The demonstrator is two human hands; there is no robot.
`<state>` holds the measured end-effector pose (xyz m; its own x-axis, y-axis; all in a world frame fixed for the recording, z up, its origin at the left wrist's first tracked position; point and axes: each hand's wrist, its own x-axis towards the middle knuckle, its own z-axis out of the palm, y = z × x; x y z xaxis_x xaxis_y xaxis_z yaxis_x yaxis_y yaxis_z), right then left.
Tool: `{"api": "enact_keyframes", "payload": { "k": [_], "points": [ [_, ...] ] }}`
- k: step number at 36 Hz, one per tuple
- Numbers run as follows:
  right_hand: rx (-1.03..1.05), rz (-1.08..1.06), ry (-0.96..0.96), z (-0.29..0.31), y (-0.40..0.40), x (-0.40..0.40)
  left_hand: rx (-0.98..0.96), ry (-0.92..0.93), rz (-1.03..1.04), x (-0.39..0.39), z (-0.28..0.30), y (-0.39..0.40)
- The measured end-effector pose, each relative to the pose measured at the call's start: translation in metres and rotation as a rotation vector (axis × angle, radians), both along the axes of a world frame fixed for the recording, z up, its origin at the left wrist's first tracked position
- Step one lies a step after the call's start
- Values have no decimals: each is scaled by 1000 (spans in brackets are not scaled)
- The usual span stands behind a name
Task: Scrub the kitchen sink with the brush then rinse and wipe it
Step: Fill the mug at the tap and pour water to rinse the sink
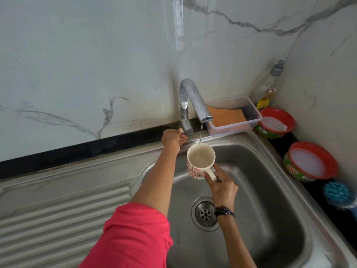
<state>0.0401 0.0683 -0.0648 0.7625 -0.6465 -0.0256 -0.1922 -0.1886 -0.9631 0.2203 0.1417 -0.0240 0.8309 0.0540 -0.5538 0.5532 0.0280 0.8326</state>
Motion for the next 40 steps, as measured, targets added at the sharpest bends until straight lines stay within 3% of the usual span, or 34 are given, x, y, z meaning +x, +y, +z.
{"api": "enact_keyframes", "payload": {
  "k": [40],
  "points": [
    [37, 12, 53, -7, 1, 2, 24, 15, -97, 1, 6, 4]
  ]
}}
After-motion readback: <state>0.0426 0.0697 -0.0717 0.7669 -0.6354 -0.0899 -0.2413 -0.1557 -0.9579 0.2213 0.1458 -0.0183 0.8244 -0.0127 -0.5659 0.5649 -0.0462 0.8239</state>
